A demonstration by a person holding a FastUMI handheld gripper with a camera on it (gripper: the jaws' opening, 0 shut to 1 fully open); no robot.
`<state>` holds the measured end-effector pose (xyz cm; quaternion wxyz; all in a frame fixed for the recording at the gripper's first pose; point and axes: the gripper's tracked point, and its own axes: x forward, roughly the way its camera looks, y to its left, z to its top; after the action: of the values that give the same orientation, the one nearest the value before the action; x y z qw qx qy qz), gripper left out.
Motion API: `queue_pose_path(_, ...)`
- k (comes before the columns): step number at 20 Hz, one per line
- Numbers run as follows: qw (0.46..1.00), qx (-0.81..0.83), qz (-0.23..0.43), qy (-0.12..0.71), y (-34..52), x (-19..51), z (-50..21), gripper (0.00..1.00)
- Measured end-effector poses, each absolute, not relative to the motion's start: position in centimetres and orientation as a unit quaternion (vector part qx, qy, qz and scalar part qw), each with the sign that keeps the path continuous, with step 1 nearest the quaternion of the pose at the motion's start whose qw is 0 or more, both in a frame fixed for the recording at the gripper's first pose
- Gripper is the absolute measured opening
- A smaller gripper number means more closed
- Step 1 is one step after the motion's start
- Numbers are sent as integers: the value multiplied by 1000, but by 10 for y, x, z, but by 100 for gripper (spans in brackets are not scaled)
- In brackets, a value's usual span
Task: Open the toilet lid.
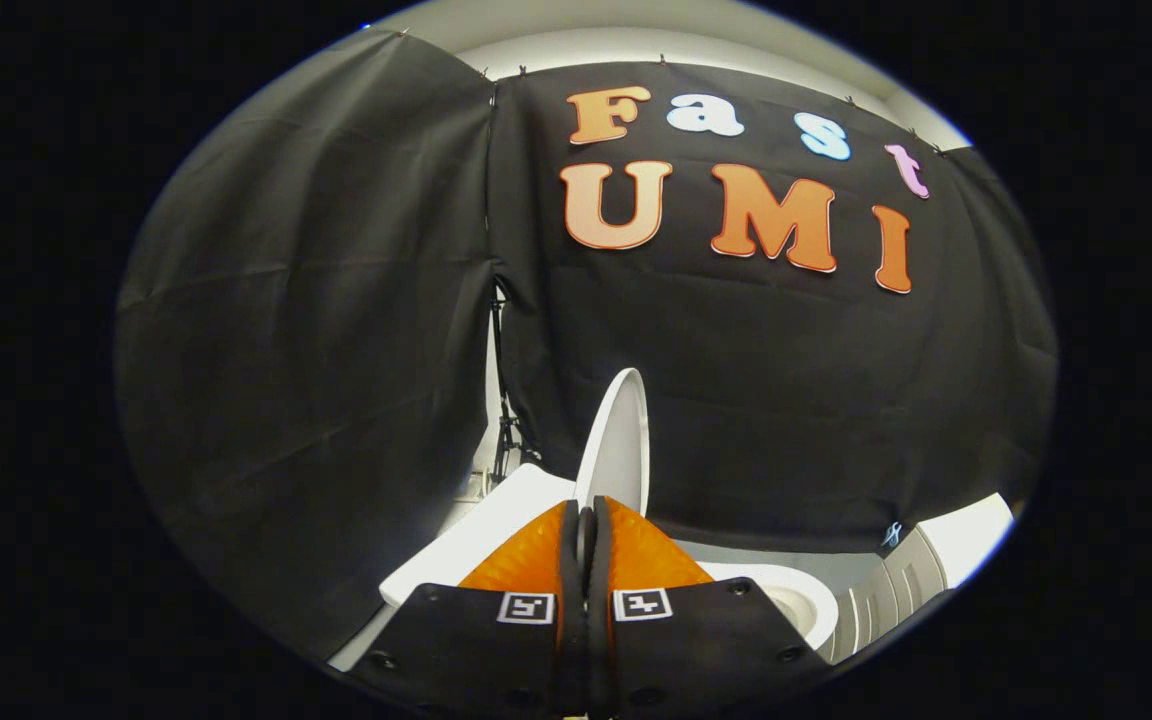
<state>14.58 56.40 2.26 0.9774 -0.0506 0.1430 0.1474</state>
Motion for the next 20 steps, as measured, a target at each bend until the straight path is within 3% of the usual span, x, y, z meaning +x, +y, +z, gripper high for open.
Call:
queue_pose_path(12, 970, -87, 171, 148, 629, 137, 4, 9)
queue_pose_path(20, 971, -84, 170, 149, 619, 137, 3, 11)
